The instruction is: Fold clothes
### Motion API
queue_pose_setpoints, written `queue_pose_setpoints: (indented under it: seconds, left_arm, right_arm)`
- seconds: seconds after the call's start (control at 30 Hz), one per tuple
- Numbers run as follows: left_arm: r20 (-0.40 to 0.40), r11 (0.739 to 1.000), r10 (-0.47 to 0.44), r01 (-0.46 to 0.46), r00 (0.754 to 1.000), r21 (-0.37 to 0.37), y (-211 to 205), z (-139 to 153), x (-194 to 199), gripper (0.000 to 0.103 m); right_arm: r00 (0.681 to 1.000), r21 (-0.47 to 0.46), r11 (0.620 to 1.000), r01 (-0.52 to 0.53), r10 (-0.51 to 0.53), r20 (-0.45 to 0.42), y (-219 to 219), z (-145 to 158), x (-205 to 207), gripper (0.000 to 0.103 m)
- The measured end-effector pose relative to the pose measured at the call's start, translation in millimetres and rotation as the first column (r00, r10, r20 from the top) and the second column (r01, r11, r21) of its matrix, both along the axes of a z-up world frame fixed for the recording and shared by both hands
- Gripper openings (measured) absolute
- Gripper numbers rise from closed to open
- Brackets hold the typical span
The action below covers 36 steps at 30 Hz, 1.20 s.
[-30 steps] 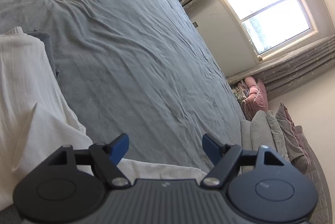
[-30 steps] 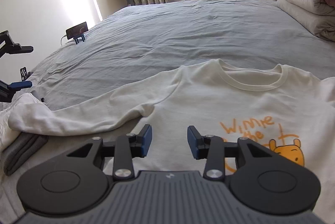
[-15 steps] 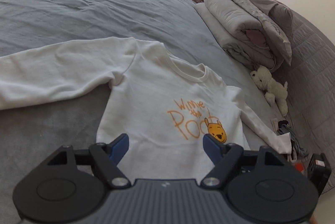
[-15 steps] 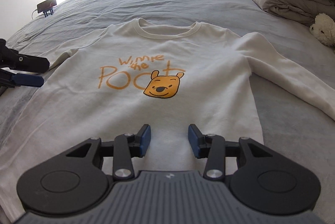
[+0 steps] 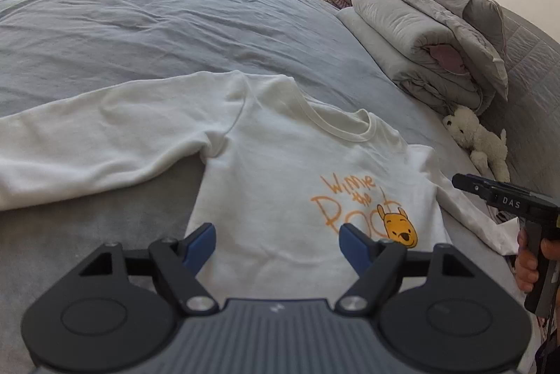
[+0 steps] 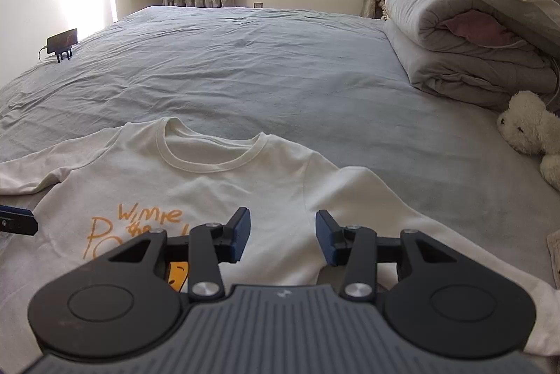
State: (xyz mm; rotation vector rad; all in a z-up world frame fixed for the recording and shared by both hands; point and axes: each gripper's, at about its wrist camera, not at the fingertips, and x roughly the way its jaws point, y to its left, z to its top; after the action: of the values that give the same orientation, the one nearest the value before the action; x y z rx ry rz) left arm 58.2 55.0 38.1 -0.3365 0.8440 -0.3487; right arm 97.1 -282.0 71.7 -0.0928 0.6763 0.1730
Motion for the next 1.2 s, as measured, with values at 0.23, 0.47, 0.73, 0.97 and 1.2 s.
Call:
queue_pose_setpoints:
  seconds: [0.23,0.47,0.73,0.97,1.2]
  left_arm:
    - [0.009,0.996,0.07,-0.069,0.998,-0.048,37.0,15.1,37.6,0.077]
    - [0.072,0.996,-0.093,0.092,0.993,0.012,11.8,36.9,125.6,0.078]
    - [-0.003,0.969,-0.192,0.19,0.981,0.16,-31.9,-3.6,195.6,0.078]
    - [0.089,0.916,-0.275,0.232,0.957,0.328,-52.7,-18.1,189.2,0.02]
    - [0.168,0.913,-0.27,0.196,0.948,0.359,-53.5,-3.6,182.3,0.011]
  right_arm:
    - [0.98,-0.116,0.974,-0.195,0.189,-0.061,51.7,-23.5,78.8,0.046]
    - [0.98,-0.087,0.978,-0.188,0.181,-0.082,7.8,-20.5,98.3,0.052]
    - [0.972,-0.142,0.965,-0.221,0.207,-0.112,-17.0,-34.9,116.4,0.052]
    - [0.957,-0.141,0.951,-0.274,0.255,-0.136,0.6,-54.7,137.8,0.03]
    - [0.974,-0.237,0.946,-0.221,0.225,-0.011,14.7,-46.7,120.0,0.002]
